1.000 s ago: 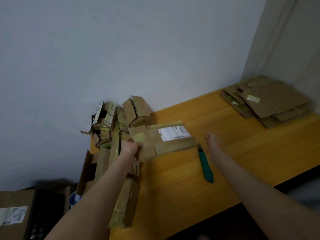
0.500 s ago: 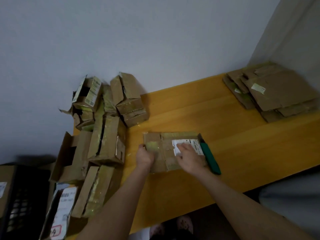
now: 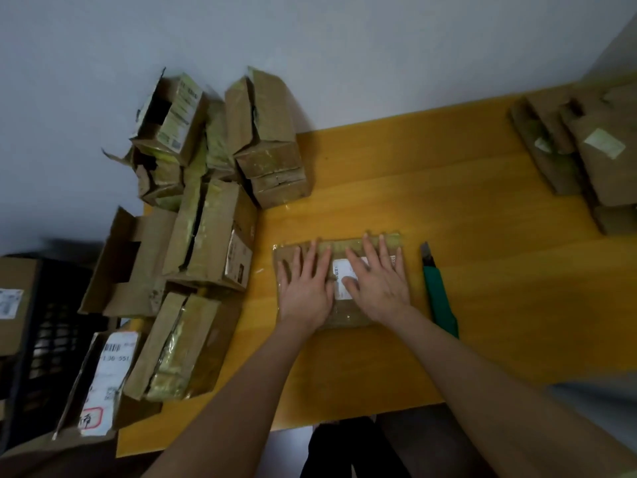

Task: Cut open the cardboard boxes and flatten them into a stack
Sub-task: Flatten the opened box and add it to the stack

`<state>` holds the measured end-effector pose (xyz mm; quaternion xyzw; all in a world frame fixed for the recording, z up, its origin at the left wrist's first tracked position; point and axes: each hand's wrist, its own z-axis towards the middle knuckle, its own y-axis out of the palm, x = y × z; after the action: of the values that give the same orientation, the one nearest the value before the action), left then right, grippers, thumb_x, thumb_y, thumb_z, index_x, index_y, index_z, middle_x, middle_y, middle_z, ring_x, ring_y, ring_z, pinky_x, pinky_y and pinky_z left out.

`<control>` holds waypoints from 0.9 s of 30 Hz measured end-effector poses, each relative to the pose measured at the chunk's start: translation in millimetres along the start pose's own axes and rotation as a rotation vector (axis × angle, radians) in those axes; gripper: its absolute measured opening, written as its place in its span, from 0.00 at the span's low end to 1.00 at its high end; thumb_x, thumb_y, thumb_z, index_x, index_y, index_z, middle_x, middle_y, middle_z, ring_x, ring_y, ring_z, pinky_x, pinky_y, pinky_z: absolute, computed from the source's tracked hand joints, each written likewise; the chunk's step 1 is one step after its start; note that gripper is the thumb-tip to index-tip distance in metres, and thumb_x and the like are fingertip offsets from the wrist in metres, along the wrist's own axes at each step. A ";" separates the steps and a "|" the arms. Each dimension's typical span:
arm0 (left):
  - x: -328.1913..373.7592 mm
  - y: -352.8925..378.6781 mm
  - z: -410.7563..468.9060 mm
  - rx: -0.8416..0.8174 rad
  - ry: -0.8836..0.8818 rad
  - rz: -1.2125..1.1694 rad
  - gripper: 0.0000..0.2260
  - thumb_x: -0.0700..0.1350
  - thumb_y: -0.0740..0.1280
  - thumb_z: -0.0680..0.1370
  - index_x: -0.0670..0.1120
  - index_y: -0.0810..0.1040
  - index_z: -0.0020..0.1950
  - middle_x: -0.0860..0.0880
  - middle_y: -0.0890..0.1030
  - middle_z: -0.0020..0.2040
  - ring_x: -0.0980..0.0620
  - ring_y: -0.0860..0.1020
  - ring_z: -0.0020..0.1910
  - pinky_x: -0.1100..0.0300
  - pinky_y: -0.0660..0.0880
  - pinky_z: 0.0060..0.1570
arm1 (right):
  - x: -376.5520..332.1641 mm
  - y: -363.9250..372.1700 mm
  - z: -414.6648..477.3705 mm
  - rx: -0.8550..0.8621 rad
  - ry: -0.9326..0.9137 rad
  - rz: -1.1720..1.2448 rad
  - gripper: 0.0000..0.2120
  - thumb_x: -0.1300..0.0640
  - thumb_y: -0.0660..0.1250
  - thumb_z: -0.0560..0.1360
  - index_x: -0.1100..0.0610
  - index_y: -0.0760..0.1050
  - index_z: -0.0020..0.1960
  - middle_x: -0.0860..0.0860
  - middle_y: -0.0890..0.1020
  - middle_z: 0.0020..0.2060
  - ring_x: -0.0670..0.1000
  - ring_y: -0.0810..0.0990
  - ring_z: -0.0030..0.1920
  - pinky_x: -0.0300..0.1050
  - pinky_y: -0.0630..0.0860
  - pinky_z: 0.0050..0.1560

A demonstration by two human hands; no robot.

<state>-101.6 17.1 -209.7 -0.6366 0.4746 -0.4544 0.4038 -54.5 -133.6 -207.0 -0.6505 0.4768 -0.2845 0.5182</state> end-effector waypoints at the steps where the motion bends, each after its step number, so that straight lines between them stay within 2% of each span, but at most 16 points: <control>1: -3.7 8.7 0.5 -0.028 0.000 0.023 0.26 0.58 0.46 0.82 0.58 0.38 0.78 0.52 0.40 0.79 0.46 0.39 0.78 0.38 0.40 0.74 | 0.7 5.7 3.0 -0.017 -0.011 -0.005 0.29 0.38 0.44 0.80 0.45 0.43 0.78 0.54 0.38 0.77 0.59 0.34 0.76 0.61 0.33 0.71; 4: -13.3 29.8 -0.1 -0.021 0.007 0.091 0.25 0.62 0.38 0.80 0.60 0.34 0.75 0.52 0.38 0.79 0.47 0.36 0.77 0.36 0.39 0.72 | 2.4 26.3 7.9 -0.038 -0.004 -0.017 0.29 0.38 0.40 0.80 0.45 0.38 0.78 0.54 0.33 0.75 0.58 0.30 0.74 0.63 0.30 0.70; 8: -16.4 39.9 5.1 0.048 0.026 0.143 0.28 0.63 0.43 0.79 0.58 0.45 0.79 0.50 0.45 0.80 0.45 0.45 0.78 0.35 0.42 0.72 | 2.7 42.1 14.1 -0.012 0.021 -0.042 0.30 0.36 0.29 0.74 0.44 0.32 0.74 0.53 0.30 0.74 0.59 0.28 0.74 0.64 0.28 0.69; 13: -16.6 38.0 1.1 0.075 0.052 0.124 0.30 0.65 0.46 0.79 0.55 0.54 0.79 0.48 0.52 0.80 0.42 0.51 0.78 0.33 0.50 0.71 | 2.0 43.5 10.6 0.021 0.020 -0.019 0.30 0.36 0.31 0.75 0.44 0.35 0.75 0.54 0.34 0.75 0.60 0.32 0.75 0.65 0.31 0.71; 18: -16.7 36.1 0.2 0.026 0.047 0.124 0.32 0.66 0.45 0.77 0.55 0.52 0.79 0.48 0.48 0.80 0.42 0.48 0.78 0.33 0.47 0.71 | 0.8 46.1 11.4 -0.004 0.031 -0.052 0.29 0.36 0.31 0.76 0.44 0.29 0.73 0.54 0.29 0.73 0.60 0.28 0.73 0.65 0.28 0.69; 21: -15.8 36.3 3.9 0.045 0.047 0.115 0.32 0.66 0.48 0.77 0.54 0.54 0.79 0.47 0.51 0.80 0.42 0.51 0.78 0.32 0.49 0.71 | 2.6 48.2 14.3 -0.001 0.043 -0.065 0.29 0.36 0.28 0.75 0.44 0.26 0.72 0.53 0.27 0.73 0.60 0.26 0.73 0.65 0.27 0.69; 27: -17.4 40.1 6.1 0.053 0.047 0.138 0.33 0.67 0.46 0.77 0.54 0.54 0.79 0.47 0.52 0.80 0.42 0.51 0.78 0.33 0.47 0.71 | 1.0 46.8 15.2 0.006 0.029 -0.060 0.29 0.35 0.30 0.75 0.44 0.33 0.74 0.54 0.32 0.74 0.60 0.32 0.75 0.65 0.31 0.71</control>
<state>-107.6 25.6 -252.6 -0.5808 0.5144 -0.4526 0.4396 -56.2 -128.8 -256.0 -0.6589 0.4636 -0.3108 0.5042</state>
